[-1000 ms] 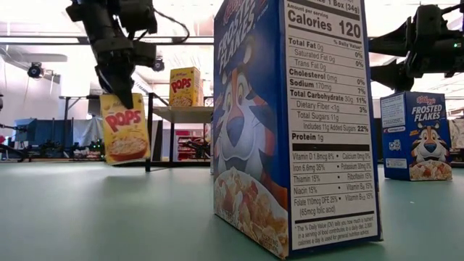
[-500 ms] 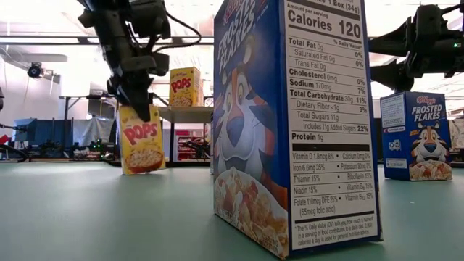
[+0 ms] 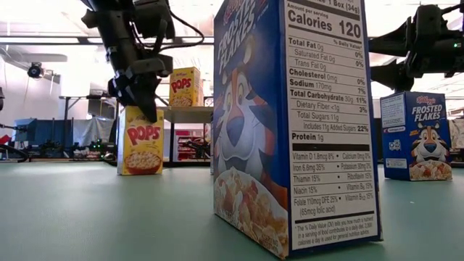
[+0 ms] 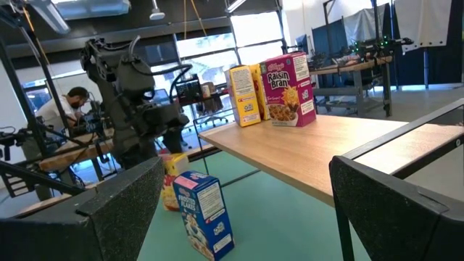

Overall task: Stack cereal on shelf
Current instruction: Move the yellow cereal box on the table, then put the top purple cereal box on the shelf

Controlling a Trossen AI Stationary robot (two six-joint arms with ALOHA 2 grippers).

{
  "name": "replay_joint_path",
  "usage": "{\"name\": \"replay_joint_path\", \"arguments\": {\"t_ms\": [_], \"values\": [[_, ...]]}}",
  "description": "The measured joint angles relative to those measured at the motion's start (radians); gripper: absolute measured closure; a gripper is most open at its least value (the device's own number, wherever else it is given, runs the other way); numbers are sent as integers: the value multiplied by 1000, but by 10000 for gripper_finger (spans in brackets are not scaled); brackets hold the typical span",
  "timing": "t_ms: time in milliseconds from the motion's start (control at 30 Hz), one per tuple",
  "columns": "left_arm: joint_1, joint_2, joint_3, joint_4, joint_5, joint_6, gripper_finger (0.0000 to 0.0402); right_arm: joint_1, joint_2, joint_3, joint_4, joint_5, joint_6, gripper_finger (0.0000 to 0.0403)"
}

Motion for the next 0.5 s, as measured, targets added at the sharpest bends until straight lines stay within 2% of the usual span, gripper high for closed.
{"name": "replay_joint_path", "arguments": {"t_ms": [267, 500], "values": [[-56, -93, 1, -13, -65, -14, 56, 0, 0, 0, -2, 0, 0, 19], [-169, -262, -10, -72, -246, -40, 19, 0, 0, 0, -3, 0, 0, 19]]}}
